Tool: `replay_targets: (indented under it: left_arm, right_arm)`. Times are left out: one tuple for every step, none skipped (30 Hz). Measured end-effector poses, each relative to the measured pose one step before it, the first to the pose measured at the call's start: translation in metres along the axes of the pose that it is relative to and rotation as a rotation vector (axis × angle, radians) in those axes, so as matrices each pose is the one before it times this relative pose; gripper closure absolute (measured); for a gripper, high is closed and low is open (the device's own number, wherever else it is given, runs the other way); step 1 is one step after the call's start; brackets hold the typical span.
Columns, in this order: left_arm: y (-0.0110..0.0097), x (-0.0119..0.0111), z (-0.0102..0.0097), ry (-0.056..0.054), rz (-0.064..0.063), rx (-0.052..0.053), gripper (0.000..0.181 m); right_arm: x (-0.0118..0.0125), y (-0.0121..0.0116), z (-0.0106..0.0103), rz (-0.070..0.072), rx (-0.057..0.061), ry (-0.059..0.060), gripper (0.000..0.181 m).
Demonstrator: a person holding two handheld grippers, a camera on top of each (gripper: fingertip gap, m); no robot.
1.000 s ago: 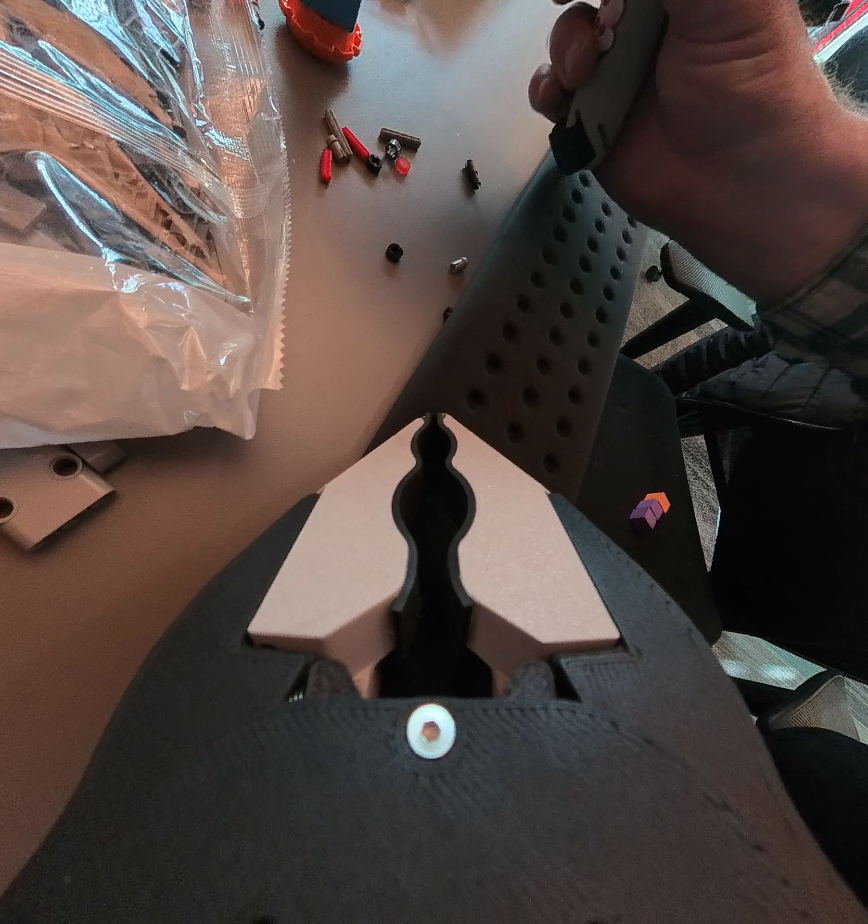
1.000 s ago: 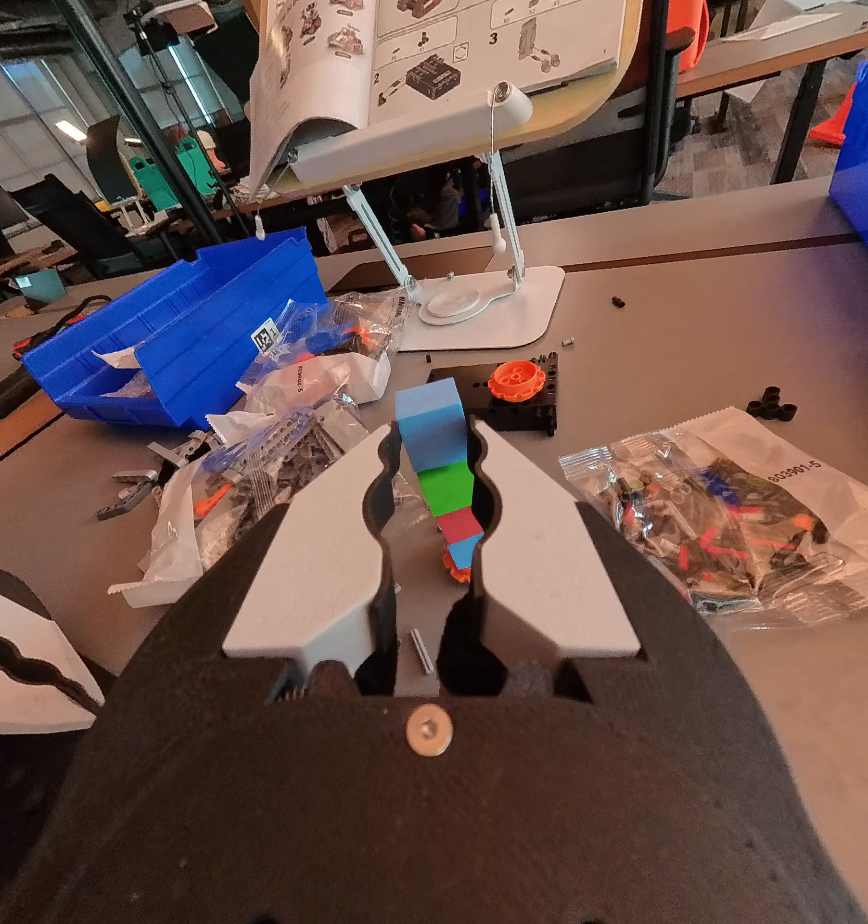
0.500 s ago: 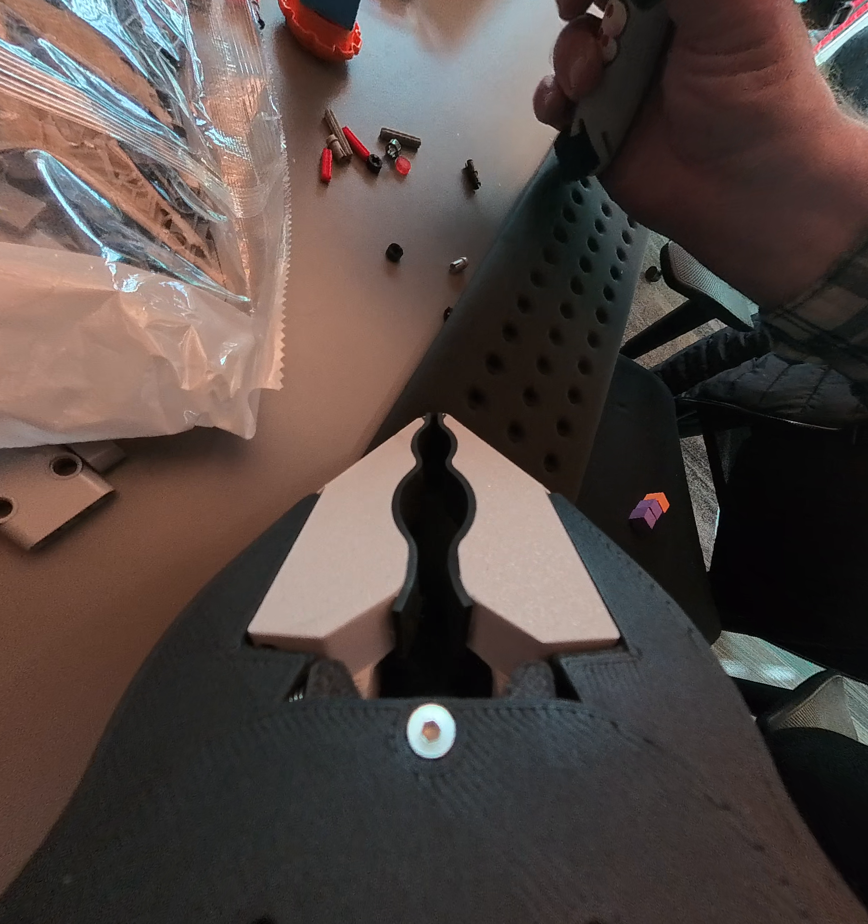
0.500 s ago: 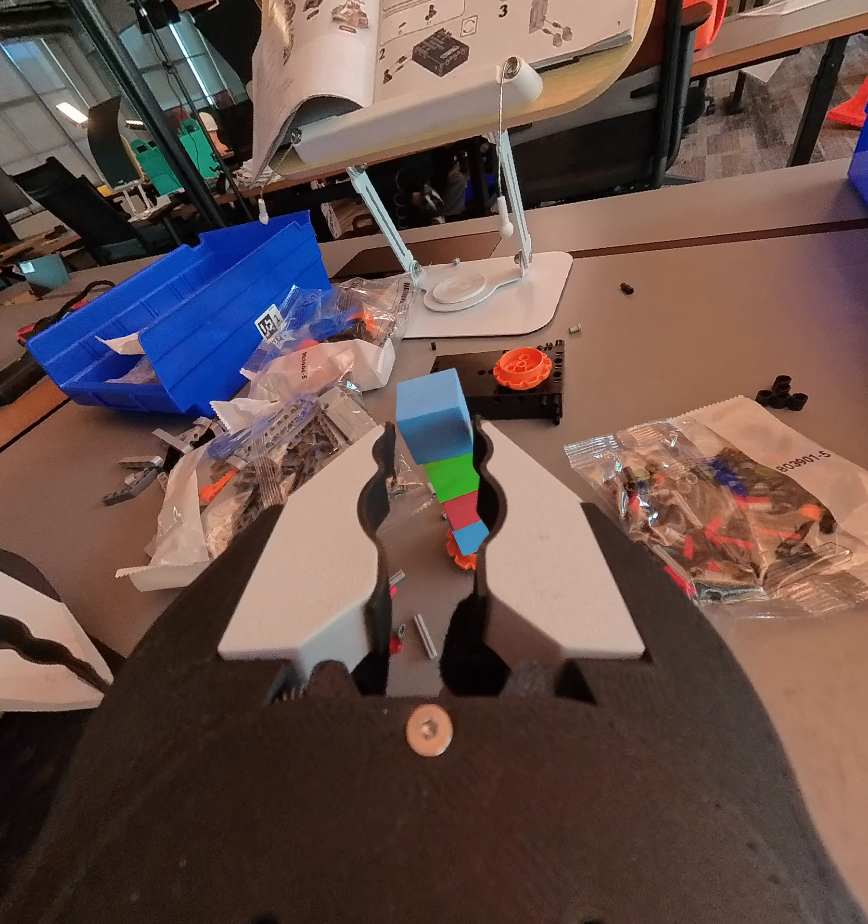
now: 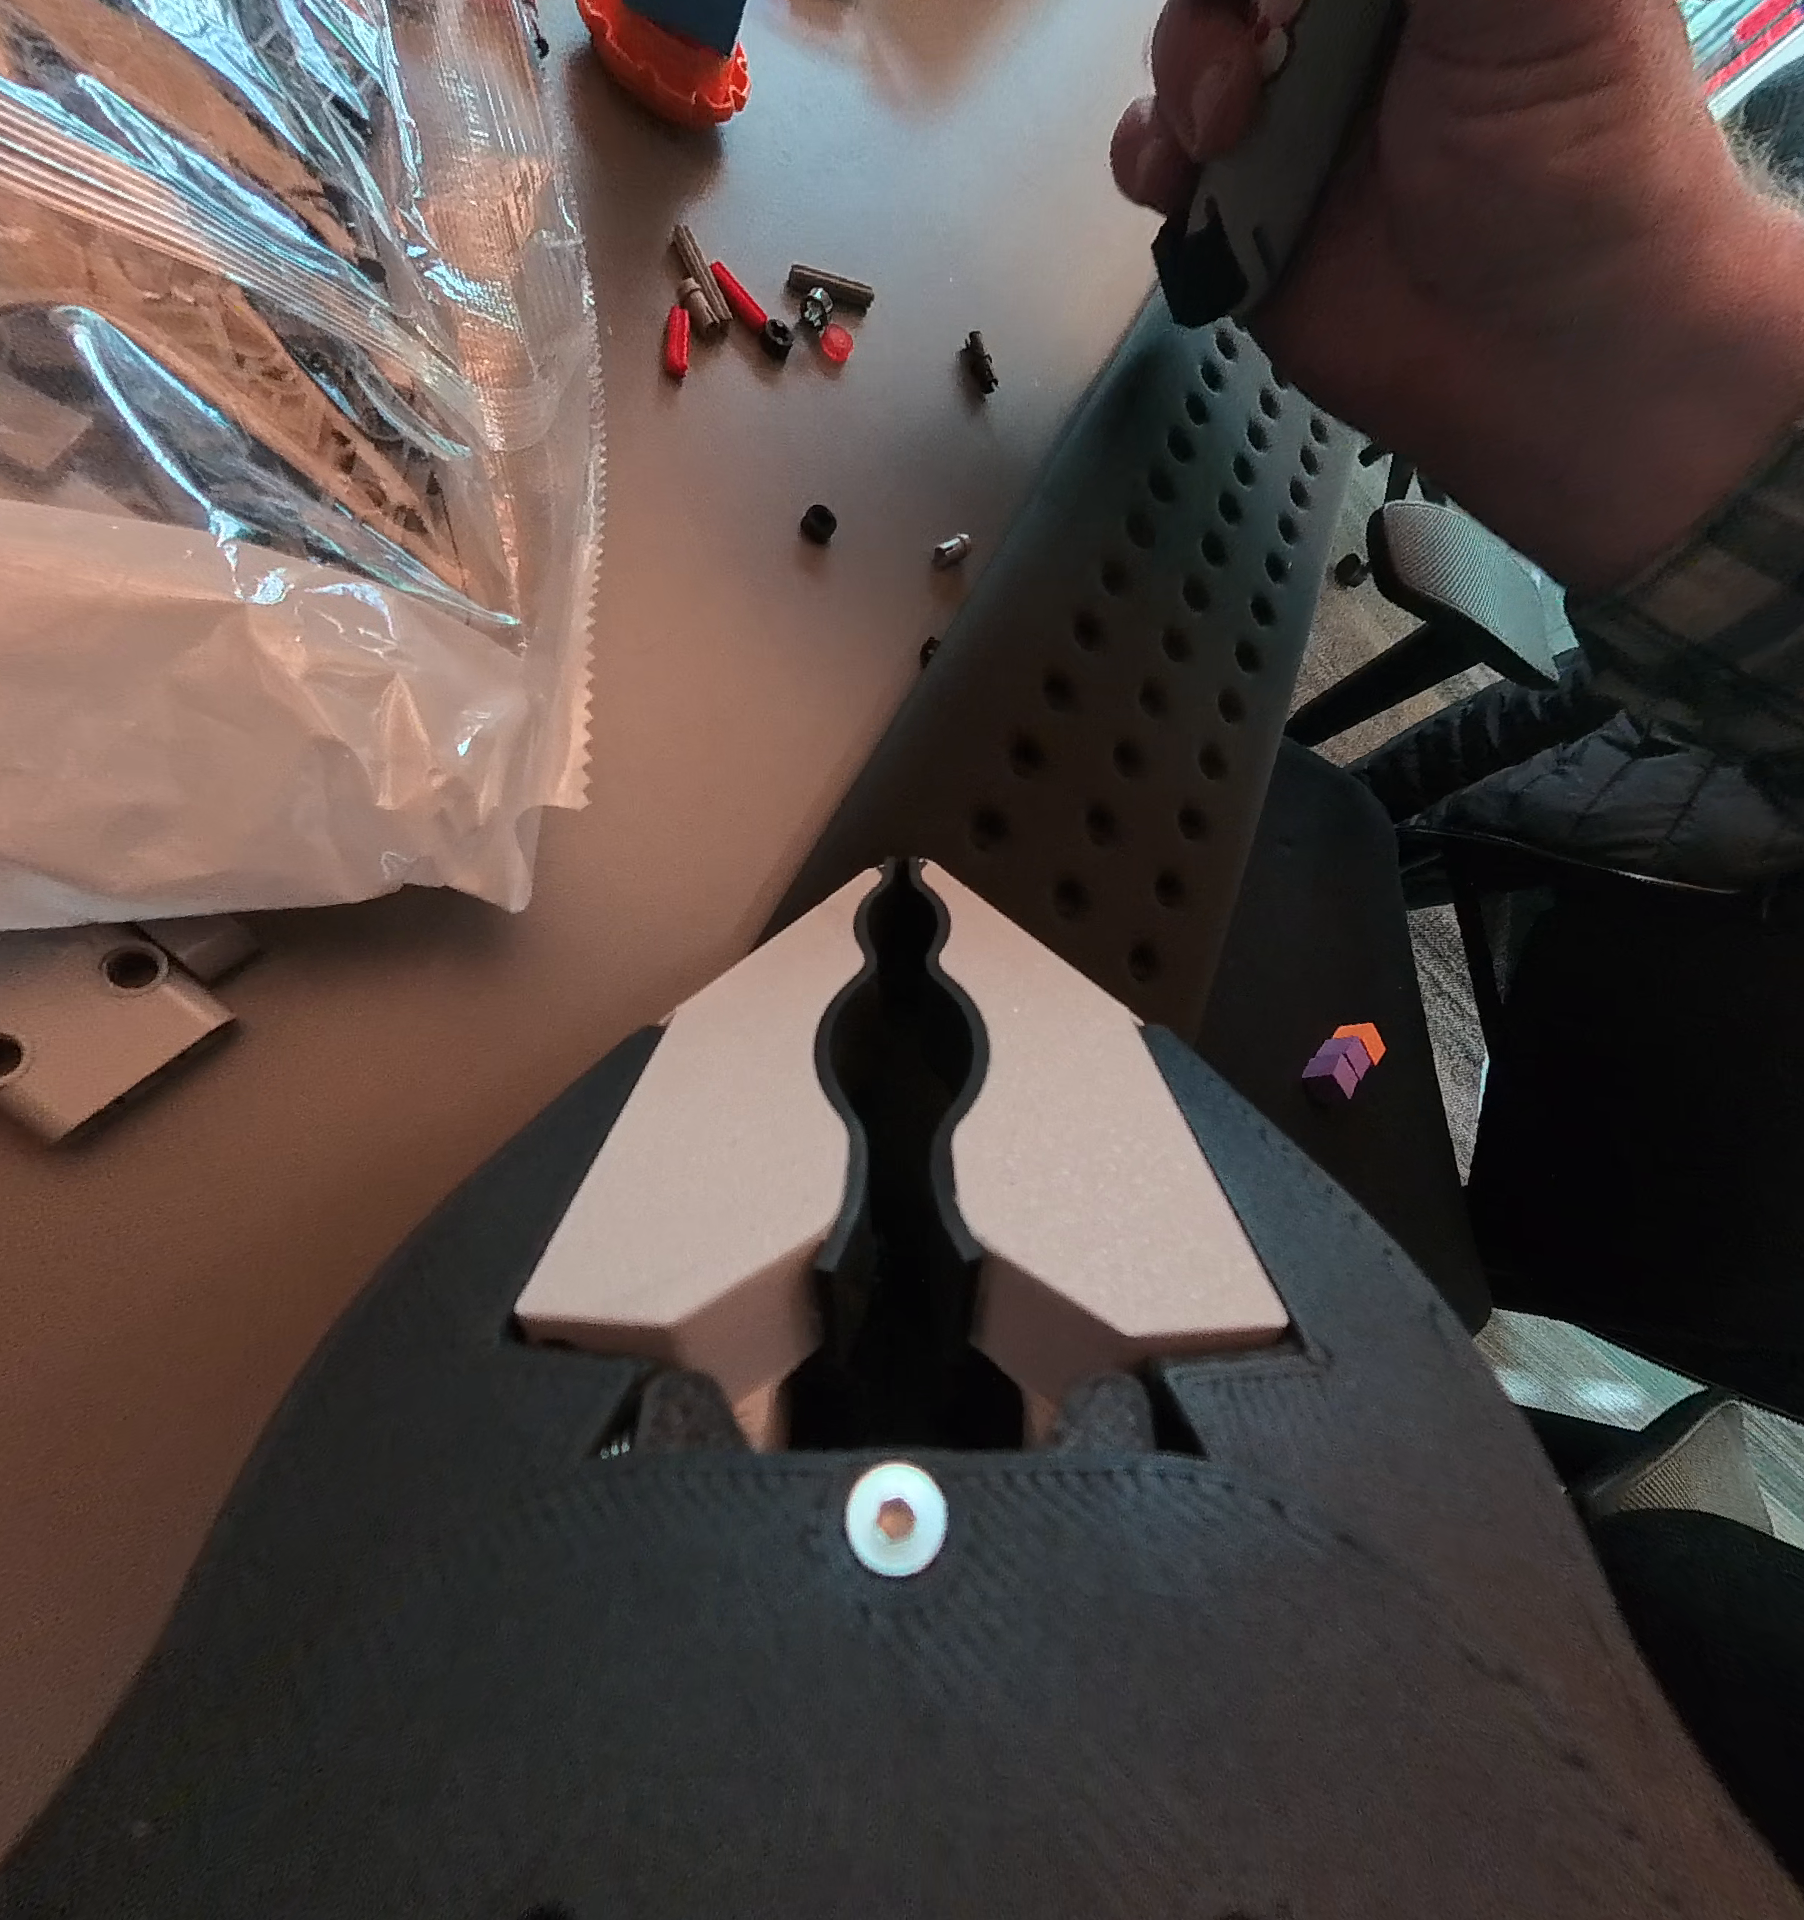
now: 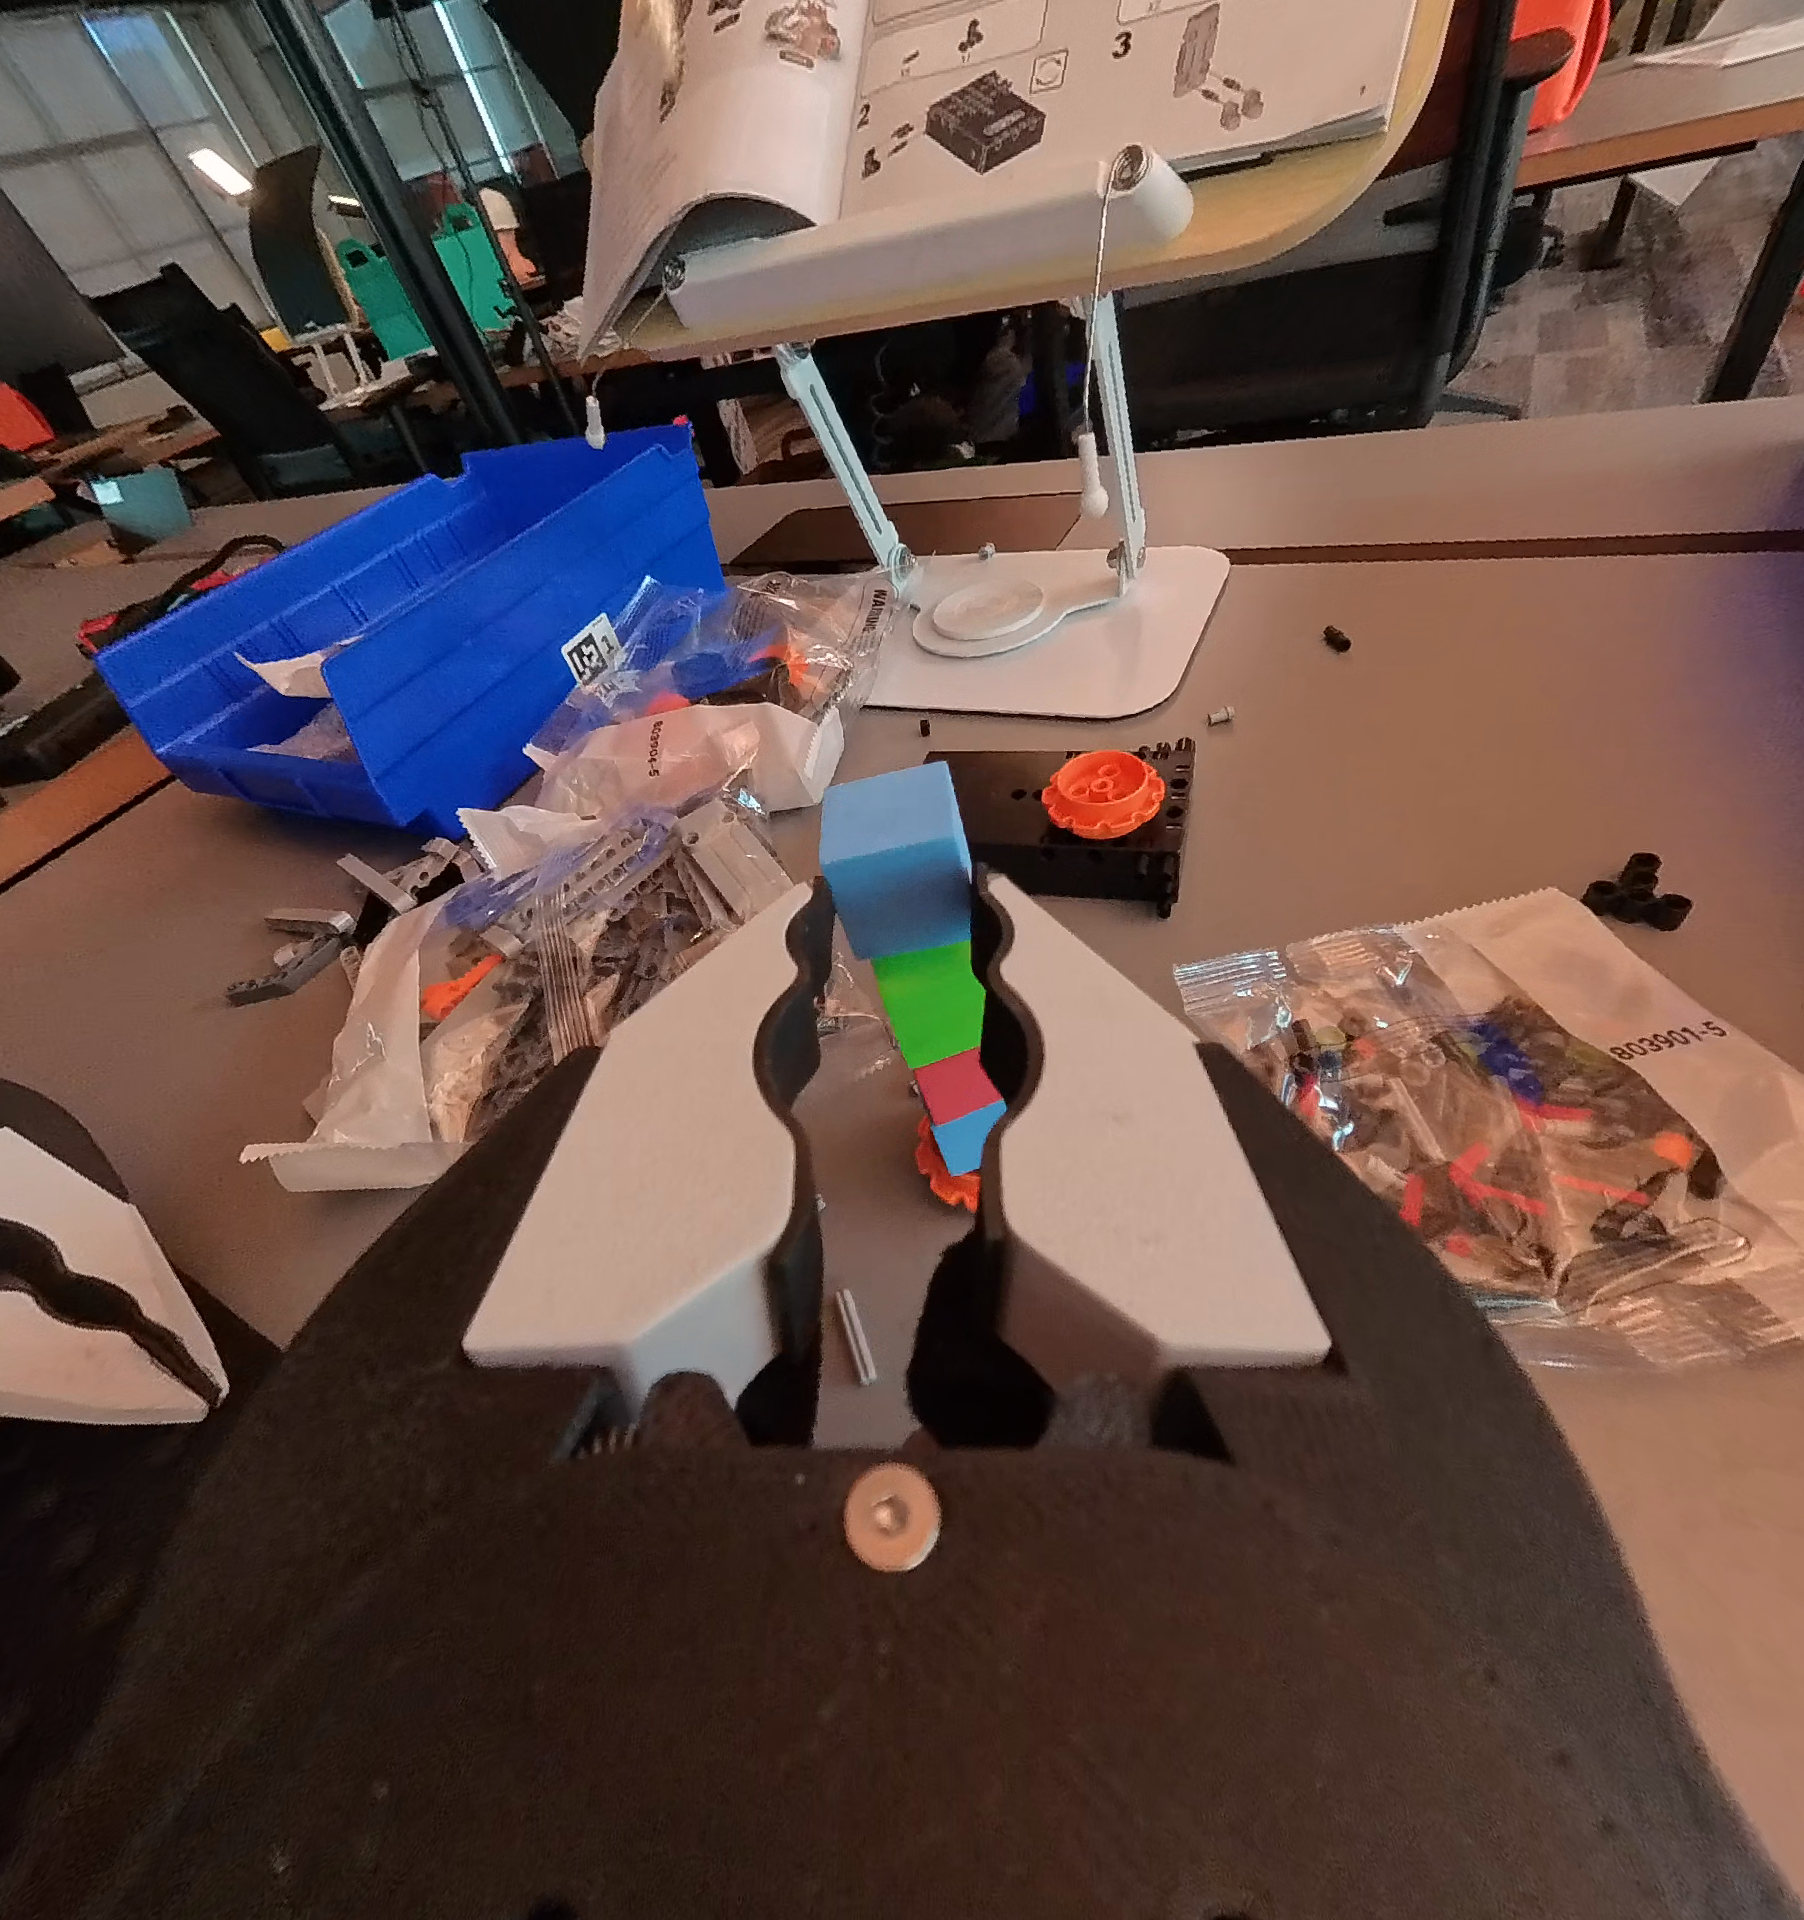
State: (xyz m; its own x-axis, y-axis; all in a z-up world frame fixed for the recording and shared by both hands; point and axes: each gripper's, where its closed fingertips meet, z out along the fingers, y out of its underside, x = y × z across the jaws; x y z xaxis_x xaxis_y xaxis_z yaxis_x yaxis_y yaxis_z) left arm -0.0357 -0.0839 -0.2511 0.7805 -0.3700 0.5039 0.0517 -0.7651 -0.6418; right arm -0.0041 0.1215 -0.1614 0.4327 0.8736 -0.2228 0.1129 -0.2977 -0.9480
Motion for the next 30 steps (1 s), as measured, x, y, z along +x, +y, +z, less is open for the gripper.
replay_targets:
  left_arm:
    - [-0.00002, 0.00008, -0.00003, -0.0003, 0.0007, 0.0003, 0.181]
    - [0.00002, 0.00001, -0.00002, -0.0001, 0.0003, 0.0004, 0.181]
    - [-0.00002, -0.00002, 0.00001, -0.0001, 0.0002, 0.0002, 0.181]
    - [0.00002, 0.0, 0.00006, -0.0003, 0.0004, -0.0001, 0.181]
    - [0.00001, -0.00002, 0.00006, -0.0004, 0.0005, 0.0, 0.181]
    - [-0.00002, 0.00008, -0.0001, 0.0, 0.0001, 0.0002, 0.181]
    - [0.00002, -0.00003, -0.00001, -0.0001, 0.0002, -0.0001, 0.181]
    - [-0.00003, -0.00002, 0.00009, -0.0003, 0.0003, -0.0003, 0.181]
    - [0.00008, -0.00011, -0.00001, 0.0001, -0.0002, -0.0002, 0.181]
    - [0.00001, 0.00006, 0.00006, -0.0001, 0.0002, 0.0, 0.181]
    - [-0.00001, -0.00001, -0.00006, 0.0003, -0.0003, 0.0, 0.181]
    - [0.0, 0.00004, -0.00006, 0.0005, -0.0006, 0.0, 0.181]
    - [0.00006, -0.00001, 0.00006, 0.0003, -0.0001, 0.0, 0.181]
    - [-0.00006, 0.00001, 0.00005, 0.0002, -0.0003, -0.0001, 0.181]
    - [0.00002, 0.00001, -0.00001, 0.0, -0.0001, -0.0001, 0.181]
    - [0.00001, 0.00001, 0.0, 0.0, -0.0001, 0.0, 0.181]
    - [0.00001, -0.00004, -0.00007, 0.0001, -0.0002, -0.0001, 0.181]
    - [0.0, -0.00006, 0.0001, 0.0001, -0.0002, -0.0001, 0.181]
    - [0.00001, 0.00003, 0.0, 0.0001, -0.0001, -0.0001, 0.181]
    - [-0.00002, 0.00006, 0.00001, 0.0003, -0.0002, 0.0001, 0.181]
    - [-0.00002, -0.00005, -0.00005, 0.0001, 0.0, 0.0001, 0.181]
    - [0.0, 0.00004, 0.00007, -0.0002, 0.0002, 0.0, 0.181]
    - [0.0, 0.00002, 0.0, 0.0001, -0.0001, 0.0, 0.181]
    - [-0.00004, -0.00001, 0.00002, 0.0, 0.0002, 0.0003, 0.181]
    - [0.00006, 0.0, -0.00004, -0.0002, 0.0002, 0.0001, 0.181]
    - [-0.00007, -0.00001, 0.00005, 0.0001, -0.0002, 0.0, 0.181]
    - [0.00006, 0.00003, -0.00004, 0.0, 0.0001, 0.0002, 0.181]
    - [-0.00009, -0.00006, -0.00001, 0.0003, -0.0002, 0.0, 0.181]
    - [0.00007, 0.00001, 0.00006, 0.0003, -0.0003, 0.0, 0.181]
    - [-0.00006, 0.00003, -0.00006, -0.0001, 0.0, 0.0, 0.181]
  right_arm:
    - [0.00061, -0.00057, -0.00075, 0.0, 0.0013, -0.0071, 0.156]
    - [0.00032, -0.00019, -0.00066, 0.0016, 0.0005, -0.0086, 0.156]
    - [0.00026, 0.00002, -0.00049, 0.0016, 0.0004, -0.008, 0.156]
    - [-0.00004, 0.00055, -0.00022, 0.0001, -0.003, -0.0087, 0.156]
    - [-0.00006, 0.00097, 0.00002, -0.0013, -0.0048, -0.0081, 0.156]
    - [0.00006, 0.00102, 0.00002, -0.001, -0.004, -0.0059, 0.156]
    - [-0.00031, 0.00099, 0.00033, 0.0008, -0.0045, -0.0081, 0.156]
    - [-0.00023, 0.00129, 0.00038, 0.0009, -0.0051, -0.007, 0.156]
    - [0.00086, 0.0014, 0.0002, -0.0006, -0.0055, 0.001, 0.156]
    - [0.0011, 0.00111, 0.00012, -0.0009, -0.0047, 0.0027, 0.156]
    - [0.0006, 0.00053, 0.00013, 0.0012, -0.0018, -0.0007, 0.156]
    - [0.00042, 0.00012, -0.00008, 0.0021, 0.0003, -0.0014, 0.156]
    - [0.00032, 0.00003, -0.00012, 0.0008, -0.0004, -0.0015, 0.156]
    - [0.00019, -0.00006, -0.00006, 0.0003, -0.001, -0.0011, 0.156]
    - [0.00019, -0.00018, -0.00001, 0.0, -0.0007, -0.0002, 0.156]
    - [0.0001, -0.00003, 0.00006, 0.0005, -0.0005, -0.001, 0.155]
    - [-0.00018, -0.00005, 0.00007, 0.0016, -0.0003, -0.0024, 0.155]
    - [-0.00025, 0.0001, -0.00006, 0.0005, 0.0001, -0.002, 0.155]
    - [-0.00013, -0.00018, -0.00015, -0.0004, 0.0008, -0.0015, 0.155]
    - [-0.00012, -0.00027, -0.00036, -0.0002, 0.0018, -0.0021, 0.155]
    - [-0.00011, -0.00031, -0.00034, -0.0001, 0.0026, -0.0031, 0.156]
    - [0.00003, -0.00001, -0.00038, 0.0008, 0.0004, -0.0037, 0.156]
    - [0.00029, 0.00006, -0.00028, 0.0002, -0.0009, -0.0038, 0.156]
    - [0.00022, -0.00001, -0.00032, -0.0009, -0.001, -0.0046, 0.156]
    - [0.0, -0.00022, -0.00017, 0.0, -0.0009, -0.0072, 0.156]
    - [0.00028, -0.00052, -0.00016, 0.0003, 0.0004, -0.0058, 0.156]
    - [0.00035, -0.00043, 0.00004, -0.0007, -0.0006, -0.0051, 0.156]
    - [-0.00048, -0.00026, 0.00029, -0.0025, -0.003, -0.0081, 0.156]
    - [-0.00051, -0.0004, 0.00051, -0.0051, -0.0023, -0.0069, 0.156]
    - [-0.00082, -0.00056, 0.00047, -0.0048, -0.0004, -0.0073, 0.156]
